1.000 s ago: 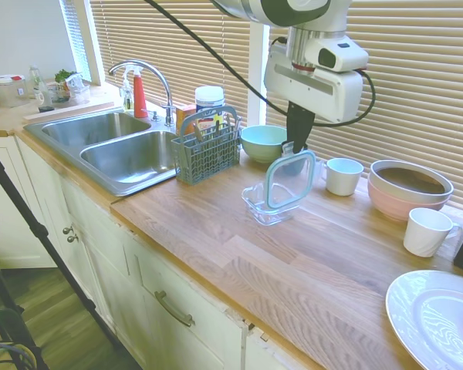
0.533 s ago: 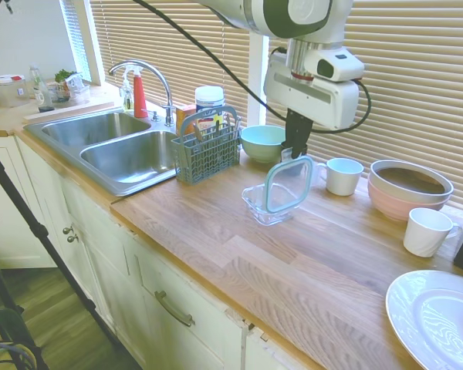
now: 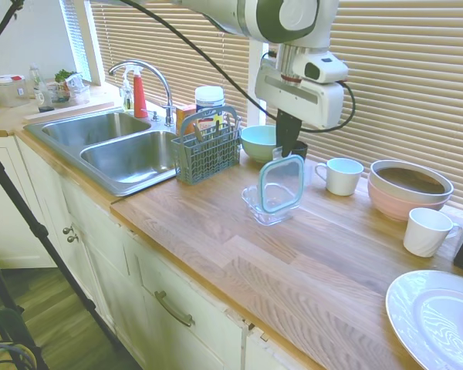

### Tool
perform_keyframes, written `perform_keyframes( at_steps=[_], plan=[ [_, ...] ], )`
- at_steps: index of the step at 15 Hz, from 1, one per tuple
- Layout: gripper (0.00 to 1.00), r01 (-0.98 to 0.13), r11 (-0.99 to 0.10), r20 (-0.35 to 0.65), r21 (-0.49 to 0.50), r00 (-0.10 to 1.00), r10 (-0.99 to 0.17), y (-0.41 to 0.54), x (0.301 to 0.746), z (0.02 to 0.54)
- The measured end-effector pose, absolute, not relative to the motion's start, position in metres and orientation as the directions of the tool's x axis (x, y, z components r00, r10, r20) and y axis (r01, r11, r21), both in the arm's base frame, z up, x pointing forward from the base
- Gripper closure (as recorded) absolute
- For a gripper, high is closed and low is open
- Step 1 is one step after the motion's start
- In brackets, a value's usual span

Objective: Cover the lid of the food container

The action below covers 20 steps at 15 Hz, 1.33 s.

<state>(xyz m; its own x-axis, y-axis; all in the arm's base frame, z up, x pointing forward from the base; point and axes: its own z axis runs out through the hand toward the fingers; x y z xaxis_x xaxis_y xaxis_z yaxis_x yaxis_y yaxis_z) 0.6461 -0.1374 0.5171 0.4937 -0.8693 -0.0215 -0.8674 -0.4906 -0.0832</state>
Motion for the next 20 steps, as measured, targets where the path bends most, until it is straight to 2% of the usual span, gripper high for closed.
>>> perform_keyframes(
  at_steps=[5, 11, 17, 20],
  plan=[
    [1.0, -0.862, -0.504, -0.022, -0.059, 0.505, -0.863, -0.113, 0.662, 0.519],
    [1.0, -0.86, -0.51, -0.024, -0.015, 0.51, -0.86, -0.094, 0.689, 0.487],
    [1.0, -0.854, -0.52, 0.002, 0.027, 0.52, -0.854, -0.062, 0.705, 0.49],
    [1.0, -0.85, -0.523, -0.001, 0.065, 0.524, -0.851, -0.046, 0.72, 0.47]
  ],
)
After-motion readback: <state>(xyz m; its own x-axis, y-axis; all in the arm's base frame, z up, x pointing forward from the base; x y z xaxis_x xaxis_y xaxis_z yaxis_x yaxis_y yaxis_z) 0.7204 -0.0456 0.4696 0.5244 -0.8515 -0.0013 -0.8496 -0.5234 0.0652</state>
